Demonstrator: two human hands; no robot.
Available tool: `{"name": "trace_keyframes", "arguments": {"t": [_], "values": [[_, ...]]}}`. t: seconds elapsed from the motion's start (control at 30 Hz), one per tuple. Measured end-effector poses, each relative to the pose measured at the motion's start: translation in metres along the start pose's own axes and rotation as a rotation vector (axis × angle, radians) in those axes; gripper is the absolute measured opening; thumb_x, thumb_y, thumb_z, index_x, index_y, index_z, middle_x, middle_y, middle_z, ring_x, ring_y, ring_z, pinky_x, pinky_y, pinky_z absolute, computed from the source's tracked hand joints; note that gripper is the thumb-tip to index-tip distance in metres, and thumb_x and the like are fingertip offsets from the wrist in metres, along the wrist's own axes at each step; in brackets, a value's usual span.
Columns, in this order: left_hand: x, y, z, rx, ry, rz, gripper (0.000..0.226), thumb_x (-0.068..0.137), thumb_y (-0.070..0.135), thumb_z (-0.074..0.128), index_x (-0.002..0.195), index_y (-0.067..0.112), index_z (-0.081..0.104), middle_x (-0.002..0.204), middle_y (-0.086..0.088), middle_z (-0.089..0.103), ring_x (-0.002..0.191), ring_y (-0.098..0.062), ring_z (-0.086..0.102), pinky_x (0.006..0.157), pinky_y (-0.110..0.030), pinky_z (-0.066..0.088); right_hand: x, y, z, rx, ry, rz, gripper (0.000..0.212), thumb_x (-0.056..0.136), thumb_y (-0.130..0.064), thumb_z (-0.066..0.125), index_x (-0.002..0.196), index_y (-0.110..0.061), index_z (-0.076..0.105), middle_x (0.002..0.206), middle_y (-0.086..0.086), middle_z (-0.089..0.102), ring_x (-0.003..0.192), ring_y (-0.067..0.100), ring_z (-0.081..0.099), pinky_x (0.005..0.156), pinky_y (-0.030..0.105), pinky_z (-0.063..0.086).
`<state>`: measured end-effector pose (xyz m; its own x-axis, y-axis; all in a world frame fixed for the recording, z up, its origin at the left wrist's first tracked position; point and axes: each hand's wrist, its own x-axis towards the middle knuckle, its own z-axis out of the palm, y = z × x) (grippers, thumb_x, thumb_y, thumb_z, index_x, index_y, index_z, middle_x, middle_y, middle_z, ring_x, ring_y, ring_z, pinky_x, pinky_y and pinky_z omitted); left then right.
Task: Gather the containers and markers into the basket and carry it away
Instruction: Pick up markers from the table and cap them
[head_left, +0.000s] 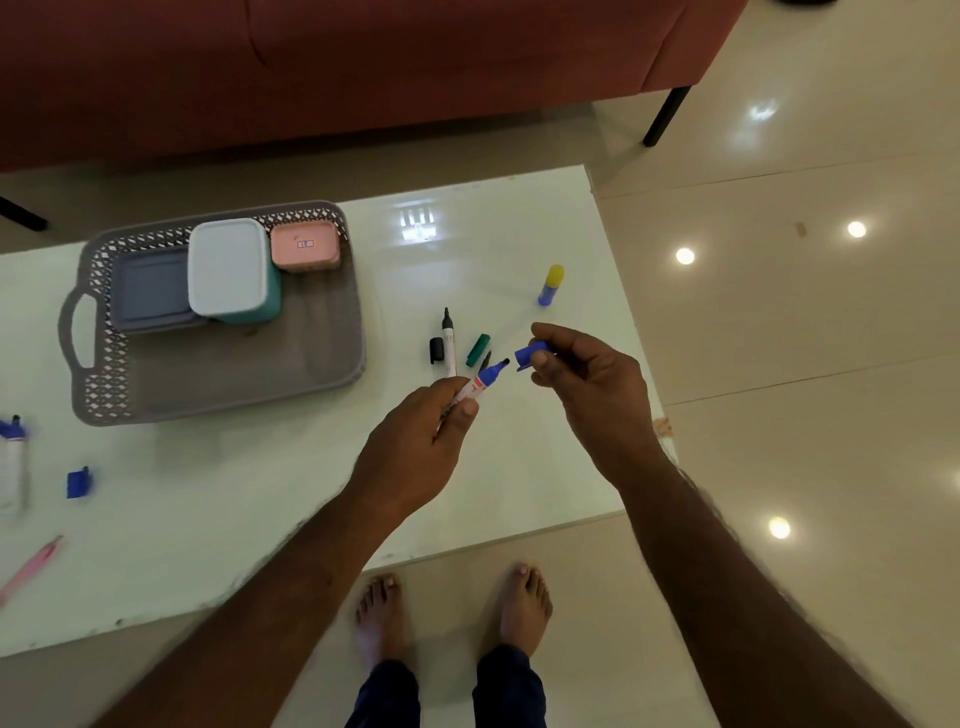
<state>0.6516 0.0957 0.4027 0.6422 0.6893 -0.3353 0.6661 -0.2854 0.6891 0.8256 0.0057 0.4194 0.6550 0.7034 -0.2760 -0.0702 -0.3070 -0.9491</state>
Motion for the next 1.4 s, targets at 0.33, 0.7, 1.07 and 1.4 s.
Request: {"name": "trace_keyframes", "arguments": {"t": [0.33, 0.7, 1.07, 1.4], "values": [[0.004, -0.006, -0.005, 0.012, -0.030, -0.015, 0.043, 0.100, 0.049, 0.038, 0.134, 0.029, 0.052, 0.103, 0.014, 0.056, 0.082, -0.006, 0.055, 0.067, -0.011, 0.036, 0.000, 0.007, 0.021, -0.061, -0.100, 0.005, 0.029, 0.092, -0.006, 0.065, 0.120, -0.011, 0.070, 0.102, 0.004, 0.074, 0.080, 0.018, 0.069, 0.071, 0.014, 0.053], [0.000, -0.020, -0.011, -0.132, -0.028, -0.042, 0.031, 0.099, 0.040, 0.047, 0.118, 0.025, 0.066, 0.064, 0.015, 0.055, 0.062, -0.008, 0.052, 0.061, -0.019, 0.040, -0.006, 0.006, 0.041, 0.114, -0.121, 0.063, 0.029, 0.092, 0.002, 0.062, 0.120, -0.002, 0.068, 0.102, 0.016, 0.071, 0.079, 0.011, 0.073, 0.073, 0.018, 0.057], [-0.002, -0.018, -0.042, -0.311, 0.078, -0.009, 0.021, 0.101, 0.046, 0.040, 0.115, 0.039, 0.054, 0.095, 0.017, 0.069, 0.087, -0.004, 0.065, 0.082, -0.034, 0.056, -0.011, -0.020, 0.080, 0.327, -0.093, 0.119, 0.046, 0.079, -0.039, 0.072, 0.122, -0.025, 0.063, 0.099, 0.005, 0.075, 0.092, 0.021, 0.073, 0.073, 0.029, 0.060], [-0.046, -0.061, -0.045, -0.087, 0.097, -0.021, 0.027, 0.096, 0.049, 0.052, 0.114, 0.031, 0.060, 0.100, 0.013, 0.054, 0.083, -0.003, 0.060, 0.072, -0.025, 0.054, -0.048, 0.001, 0.115, -0.072, -0.257, -0.012, 0.020, 0.086, -0.027, 0.074, 0.099, -0.042, 0.069, 0.086, -0.016, 0.073, 0.082, 0.008, 0.068, 0.072, 0.020, 0.056]]}}
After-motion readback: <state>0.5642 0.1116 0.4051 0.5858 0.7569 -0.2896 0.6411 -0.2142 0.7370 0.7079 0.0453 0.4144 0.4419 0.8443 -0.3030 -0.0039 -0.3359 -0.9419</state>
